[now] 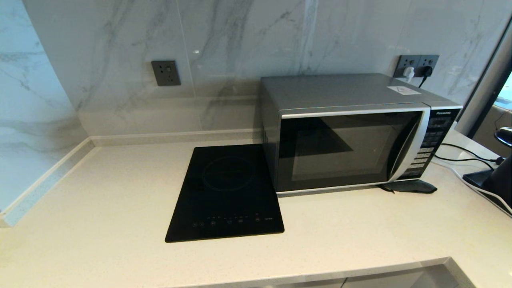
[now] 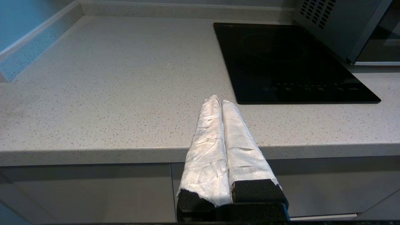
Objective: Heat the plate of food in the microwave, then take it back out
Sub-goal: Open the microwave oven
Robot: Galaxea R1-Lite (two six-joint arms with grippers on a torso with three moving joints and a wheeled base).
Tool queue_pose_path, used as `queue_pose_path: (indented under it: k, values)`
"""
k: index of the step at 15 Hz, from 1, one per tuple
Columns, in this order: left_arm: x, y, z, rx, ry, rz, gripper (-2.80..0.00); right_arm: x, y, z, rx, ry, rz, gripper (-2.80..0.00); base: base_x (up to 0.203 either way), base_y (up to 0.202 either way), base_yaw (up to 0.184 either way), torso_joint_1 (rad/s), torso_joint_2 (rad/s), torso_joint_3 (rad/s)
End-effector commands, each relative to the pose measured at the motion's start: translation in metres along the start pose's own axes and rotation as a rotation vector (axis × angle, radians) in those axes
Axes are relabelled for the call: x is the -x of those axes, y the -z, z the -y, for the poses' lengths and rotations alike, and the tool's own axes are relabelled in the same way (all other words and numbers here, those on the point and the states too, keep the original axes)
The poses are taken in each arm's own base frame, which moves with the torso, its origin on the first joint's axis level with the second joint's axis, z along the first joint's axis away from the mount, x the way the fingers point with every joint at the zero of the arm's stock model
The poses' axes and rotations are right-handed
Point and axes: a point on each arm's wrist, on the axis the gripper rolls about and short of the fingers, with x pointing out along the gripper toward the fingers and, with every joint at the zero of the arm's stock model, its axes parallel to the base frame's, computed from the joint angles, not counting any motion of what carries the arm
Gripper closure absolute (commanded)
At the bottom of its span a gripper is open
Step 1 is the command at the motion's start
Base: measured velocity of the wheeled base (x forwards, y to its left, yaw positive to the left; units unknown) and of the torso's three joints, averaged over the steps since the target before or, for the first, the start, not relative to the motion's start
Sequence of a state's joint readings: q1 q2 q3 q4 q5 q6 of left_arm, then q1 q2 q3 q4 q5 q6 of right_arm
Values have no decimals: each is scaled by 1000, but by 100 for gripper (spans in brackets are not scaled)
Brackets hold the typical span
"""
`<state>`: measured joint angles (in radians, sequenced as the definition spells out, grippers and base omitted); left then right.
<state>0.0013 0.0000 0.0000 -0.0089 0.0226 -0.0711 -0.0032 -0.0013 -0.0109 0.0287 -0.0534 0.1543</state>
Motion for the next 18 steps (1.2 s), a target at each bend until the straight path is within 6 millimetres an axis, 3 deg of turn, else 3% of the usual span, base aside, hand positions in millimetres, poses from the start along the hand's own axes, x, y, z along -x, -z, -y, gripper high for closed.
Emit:
queue_pose_path:
  k: [1, 18]
  values:
    - [0, 0, 0, 1, -1, -1, 0, 0, 0, 0, -1, 0, -2, 0, 0, 0, 0, 0, 0, 0]
    - [0, 0, 0, 1, -1, -1, 0, 0, 0, 0, 0, 0, -2, 0, 0, 0, 0, 0, 0, 0]
